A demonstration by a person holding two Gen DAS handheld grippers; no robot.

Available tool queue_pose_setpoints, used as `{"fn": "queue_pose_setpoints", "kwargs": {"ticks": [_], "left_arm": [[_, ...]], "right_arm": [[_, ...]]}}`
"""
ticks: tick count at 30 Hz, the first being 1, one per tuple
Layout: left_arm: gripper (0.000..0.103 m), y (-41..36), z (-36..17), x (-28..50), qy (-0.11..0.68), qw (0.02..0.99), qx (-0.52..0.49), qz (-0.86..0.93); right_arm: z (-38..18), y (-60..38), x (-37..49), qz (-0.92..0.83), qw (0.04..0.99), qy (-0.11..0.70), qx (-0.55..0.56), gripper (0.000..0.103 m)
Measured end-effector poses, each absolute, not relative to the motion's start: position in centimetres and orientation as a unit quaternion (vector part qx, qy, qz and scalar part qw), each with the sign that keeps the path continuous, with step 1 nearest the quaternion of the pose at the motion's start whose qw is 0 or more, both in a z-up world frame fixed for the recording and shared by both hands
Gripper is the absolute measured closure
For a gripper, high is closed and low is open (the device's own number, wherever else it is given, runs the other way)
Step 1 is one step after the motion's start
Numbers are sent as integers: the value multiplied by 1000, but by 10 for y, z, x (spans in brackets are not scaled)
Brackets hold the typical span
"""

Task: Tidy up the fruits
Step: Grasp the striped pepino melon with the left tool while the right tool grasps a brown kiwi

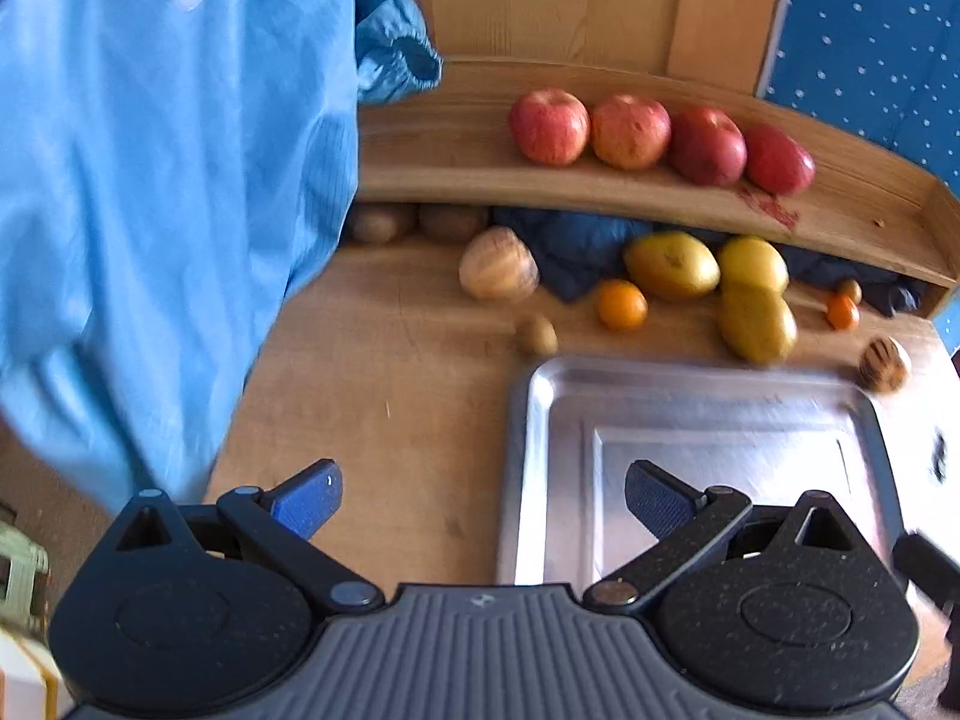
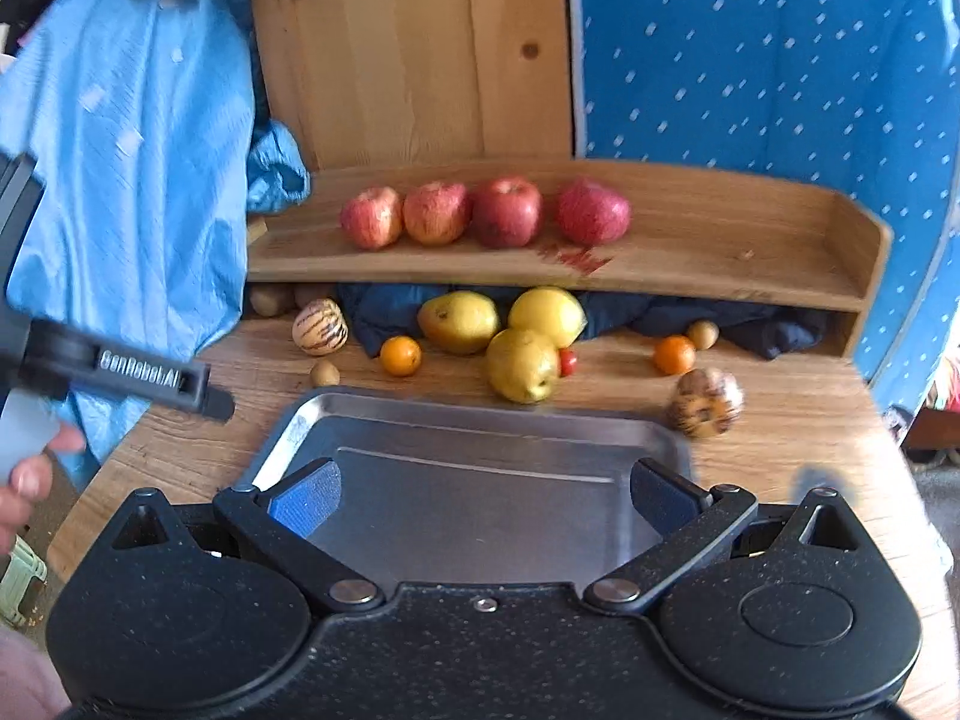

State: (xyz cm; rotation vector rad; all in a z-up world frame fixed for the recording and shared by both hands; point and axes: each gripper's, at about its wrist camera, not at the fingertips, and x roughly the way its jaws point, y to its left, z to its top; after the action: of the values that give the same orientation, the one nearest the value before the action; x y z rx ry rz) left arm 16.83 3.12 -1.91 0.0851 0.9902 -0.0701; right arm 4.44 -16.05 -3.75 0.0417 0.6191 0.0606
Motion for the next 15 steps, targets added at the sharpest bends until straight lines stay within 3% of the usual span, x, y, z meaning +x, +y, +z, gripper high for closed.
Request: {"fn": "queue_pose_setpoints", "kwargs": {"ticks": [15], "left_arm": [[1, 73, -62, 311, 513, 848, 61, -115]], "right_arm": [[-58, -44, 143, 66, 929, 358, -61, 2]]}}
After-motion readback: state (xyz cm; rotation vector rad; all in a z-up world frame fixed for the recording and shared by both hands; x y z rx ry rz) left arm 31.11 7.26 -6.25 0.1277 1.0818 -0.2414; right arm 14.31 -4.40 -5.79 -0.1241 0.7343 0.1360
